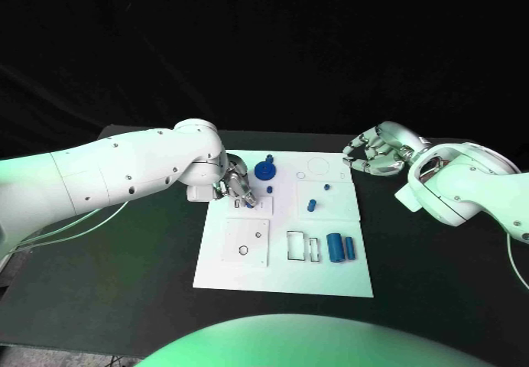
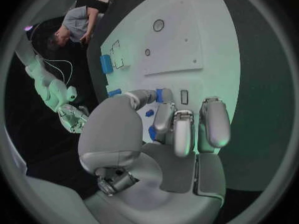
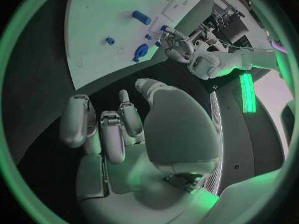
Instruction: Assemble the parts on the task board
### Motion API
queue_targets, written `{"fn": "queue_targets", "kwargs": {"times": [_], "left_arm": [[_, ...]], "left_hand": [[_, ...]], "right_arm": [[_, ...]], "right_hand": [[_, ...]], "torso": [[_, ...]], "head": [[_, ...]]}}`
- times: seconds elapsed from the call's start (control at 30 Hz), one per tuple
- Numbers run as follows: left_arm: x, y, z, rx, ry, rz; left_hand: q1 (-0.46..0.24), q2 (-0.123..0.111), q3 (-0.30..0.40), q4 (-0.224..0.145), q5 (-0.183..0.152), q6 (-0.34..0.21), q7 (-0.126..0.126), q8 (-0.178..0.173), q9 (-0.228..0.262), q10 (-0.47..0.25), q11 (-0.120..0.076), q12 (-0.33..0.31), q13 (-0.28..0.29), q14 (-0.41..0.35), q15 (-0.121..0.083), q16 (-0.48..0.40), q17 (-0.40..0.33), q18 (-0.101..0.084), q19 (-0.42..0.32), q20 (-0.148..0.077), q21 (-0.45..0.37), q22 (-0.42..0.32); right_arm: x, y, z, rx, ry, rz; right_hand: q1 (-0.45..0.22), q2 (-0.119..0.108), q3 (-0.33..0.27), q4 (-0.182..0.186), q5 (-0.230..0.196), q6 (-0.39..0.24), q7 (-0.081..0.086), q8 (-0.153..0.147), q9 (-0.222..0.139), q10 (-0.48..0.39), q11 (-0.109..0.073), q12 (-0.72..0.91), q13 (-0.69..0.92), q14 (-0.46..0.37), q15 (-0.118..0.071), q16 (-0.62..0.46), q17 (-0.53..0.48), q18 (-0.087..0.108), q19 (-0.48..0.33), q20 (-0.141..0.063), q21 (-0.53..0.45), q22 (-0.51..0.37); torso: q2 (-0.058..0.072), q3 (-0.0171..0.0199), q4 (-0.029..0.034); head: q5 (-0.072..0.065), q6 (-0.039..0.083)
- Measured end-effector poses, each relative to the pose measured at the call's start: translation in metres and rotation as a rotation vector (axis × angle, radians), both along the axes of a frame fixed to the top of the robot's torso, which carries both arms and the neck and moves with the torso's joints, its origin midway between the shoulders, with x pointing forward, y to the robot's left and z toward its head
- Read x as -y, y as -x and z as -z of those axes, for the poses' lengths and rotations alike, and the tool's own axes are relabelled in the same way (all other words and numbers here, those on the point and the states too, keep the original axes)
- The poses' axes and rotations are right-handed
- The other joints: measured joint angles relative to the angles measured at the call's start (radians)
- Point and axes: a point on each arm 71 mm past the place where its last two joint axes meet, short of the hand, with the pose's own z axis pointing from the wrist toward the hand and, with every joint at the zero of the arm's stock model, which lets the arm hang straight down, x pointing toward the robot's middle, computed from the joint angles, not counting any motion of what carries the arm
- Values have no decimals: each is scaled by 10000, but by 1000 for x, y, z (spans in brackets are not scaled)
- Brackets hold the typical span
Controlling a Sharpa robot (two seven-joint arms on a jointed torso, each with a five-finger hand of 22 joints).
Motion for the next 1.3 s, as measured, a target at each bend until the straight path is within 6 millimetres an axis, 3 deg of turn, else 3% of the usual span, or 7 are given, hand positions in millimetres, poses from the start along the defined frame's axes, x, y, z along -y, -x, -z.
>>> {"fn": "queue_targets", "kwargs": {"times": [0.63,0.9,1.13,1.3], "left_arm": [[1,-1,1,-5,-39,-35],[1,-1,0,-3,-53,-34],[1,-1,1,-5,-76,-46],[-1,-1,1,5,-116,-83]], "left_hand": [[0,0,-27,-27,-127,-15,-16,0,0,0,0,0,-95,0,0,0,0,0,0,0,-42,0],[-121,116,-75,-75,-157,-73,39,0,-9,-38,37,-116,-235,0,0,0,0,0,0,0,-85,0],[-416,13,-152,-152,-112,-96,49,-39,-18,-38,37,-153,-268,0,0,0,0,0,0,0,-85,0],[-532,-3,-180,-180,-112,-236,-90,-66,-55,-75,0,-152,-268,0,0,0,0,0,0,0,-126,0]], "right_arm": [[0,1,0,-14,0,3],[0,1,0,-17,-6,-5],[0,1,0,-19,-8,-7],[0,1,0,-20,-9,-4]], "right_hand": [[0,0,0,0,0,0,0,0,8,0,0,0,0,0,0,0,0,0,0,0,0,-2],[0,0,-1,0,0,0,0,0,8,0,0,0,0,0,0,0,0,-1,0,0,0,-3],[-31,-31,27,-28,0,0,0,0,7,0,0,0,-15,0,0,0,0,0,0,0,-70,-3],[-40,-40,27,-28,0,0,0,0,7,0,0,0,-15,0,0,0,0,-1,0,0,-70,-4]], "torso": [[-1,0,2],[0,0,4],[0,-1,7],[0,-1,8]], "head": [[12,0],[-1,0],[-5,0],[-6,0]]}}
